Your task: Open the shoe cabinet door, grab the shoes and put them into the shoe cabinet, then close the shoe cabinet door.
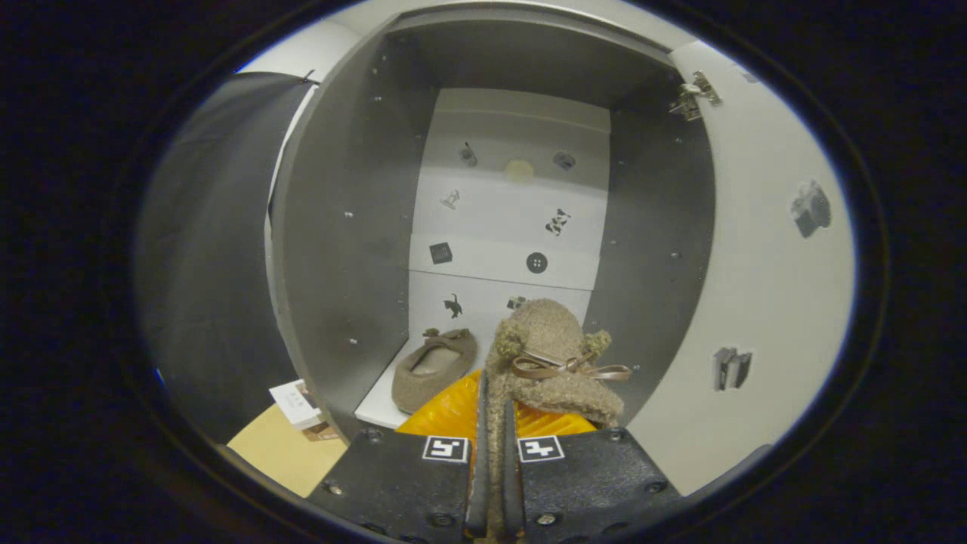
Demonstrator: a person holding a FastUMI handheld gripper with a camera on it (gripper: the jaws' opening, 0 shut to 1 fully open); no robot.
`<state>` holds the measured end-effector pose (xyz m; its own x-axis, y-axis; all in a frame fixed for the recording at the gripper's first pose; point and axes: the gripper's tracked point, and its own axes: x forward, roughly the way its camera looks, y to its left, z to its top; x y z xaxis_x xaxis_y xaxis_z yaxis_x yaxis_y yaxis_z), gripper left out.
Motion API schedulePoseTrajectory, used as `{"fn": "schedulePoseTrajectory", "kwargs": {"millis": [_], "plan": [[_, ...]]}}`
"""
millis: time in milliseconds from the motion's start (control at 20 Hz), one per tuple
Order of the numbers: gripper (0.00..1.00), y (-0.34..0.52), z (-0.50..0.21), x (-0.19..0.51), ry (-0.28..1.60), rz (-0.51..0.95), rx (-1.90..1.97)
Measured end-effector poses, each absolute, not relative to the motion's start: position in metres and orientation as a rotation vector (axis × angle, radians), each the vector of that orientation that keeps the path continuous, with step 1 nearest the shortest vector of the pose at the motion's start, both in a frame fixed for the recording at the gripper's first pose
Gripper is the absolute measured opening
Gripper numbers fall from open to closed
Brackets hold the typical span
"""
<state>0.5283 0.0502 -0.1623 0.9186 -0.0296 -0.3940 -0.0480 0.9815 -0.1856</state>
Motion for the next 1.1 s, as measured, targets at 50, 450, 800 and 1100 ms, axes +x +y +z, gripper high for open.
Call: {"fn": "schedulePoseTrajectory", "kwargs": {"millis": [50, 450, 800, 1100], "plan": [[0.11, 0.041, -0.172, 0.545, 0.428, -0.019, -0.219], [0.11, 0.008, -0.229, 0.635, 0.539, -0.079, -0.268], [0.13, -0.008, -0.263, 0.671, 0.568, -0.081, -0.252], [0.30, -0.010, -0.285, 0.669, 0.583, -0.071, -0.284]]}}
